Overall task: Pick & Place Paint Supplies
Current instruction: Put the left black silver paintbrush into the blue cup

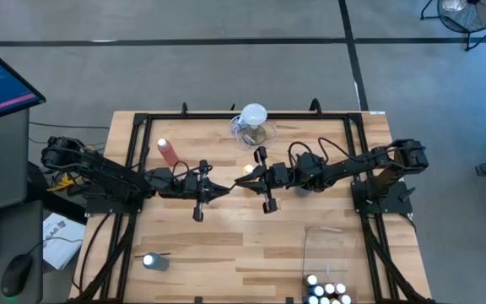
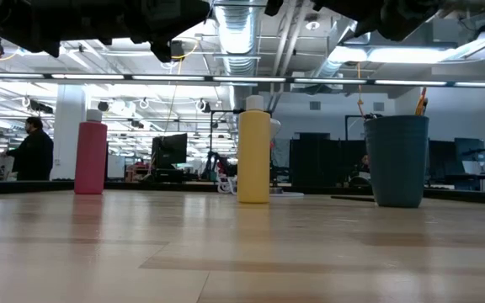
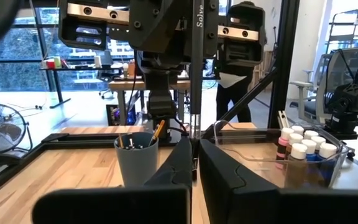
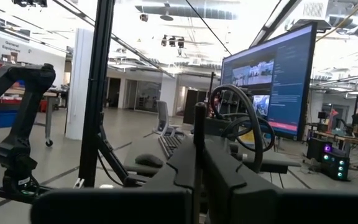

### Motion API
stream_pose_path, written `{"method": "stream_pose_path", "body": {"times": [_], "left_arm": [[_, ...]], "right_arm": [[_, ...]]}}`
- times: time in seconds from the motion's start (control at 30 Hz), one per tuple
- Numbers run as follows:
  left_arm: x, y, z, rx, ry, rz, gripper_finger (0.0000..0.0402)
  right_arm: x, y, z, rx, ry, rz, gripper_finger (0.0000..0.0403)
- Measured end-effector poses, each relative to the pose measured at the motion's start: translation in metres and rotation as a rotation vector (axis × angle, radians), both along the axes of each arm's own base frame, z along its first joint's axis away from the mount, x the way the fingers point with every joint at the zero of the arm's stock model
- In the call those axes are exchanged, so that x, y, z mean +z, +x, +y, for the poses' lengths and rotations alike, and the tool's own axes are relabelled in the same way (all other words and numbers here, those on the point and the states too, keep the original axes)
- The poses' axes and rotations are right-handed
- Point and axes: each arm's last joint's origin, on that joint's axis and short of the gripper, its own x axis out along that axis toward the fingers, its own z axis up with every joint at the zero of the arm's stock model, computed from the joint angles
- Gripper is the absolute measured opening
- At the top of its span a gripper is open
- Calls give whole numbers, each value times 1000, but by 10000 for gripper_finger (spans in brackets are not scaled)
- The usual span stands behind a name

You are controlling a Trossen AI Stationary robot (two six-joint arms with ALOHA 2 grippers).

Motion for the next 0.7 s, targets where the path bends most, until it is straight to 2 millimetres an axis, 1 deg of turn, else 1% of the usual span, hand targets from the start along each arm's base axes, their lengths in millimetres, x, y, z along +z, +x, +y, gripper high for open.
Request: {"method": "stream_pose_path", "body": {"times": [0.1, 0.17, 0.27, 0.37, 0.43, 0.53, 0.63, 0.7], "left_arm": [[-1, 0, 0, 3, 9, 14, 12], [-2, 0, -1, 7, 10, 23, 34], [-2, 0, -1, 12, 0, 26, 83], [-3, -1, -3, 34, -21, 29, 144], [-3, -1, -5, 51, -22, 32, 186], [-3, -3, -6, 93, -20, 47, 239], [-5, -3, -6, 119, -19, 64, 272], [-4, -3, -6, 119, -23, 59, 282]], "right_arm": [[-2, 1, 0, 0, 0, 17, 6], [-2, 1, 0, -5, 2, 24, 4], [-2, 1, -1, -20, 9, 26, 4], [-4, 2, -3, -30, 20, 50, 2], [-5, 2, -7, -33, 52, 79, 2], [-3, 0, -14, -47, 86, 120, 1], [0, -3, -18, -62, 90, 148, 1], [2, -5, -17, -59, 85, 153, 1]]}}
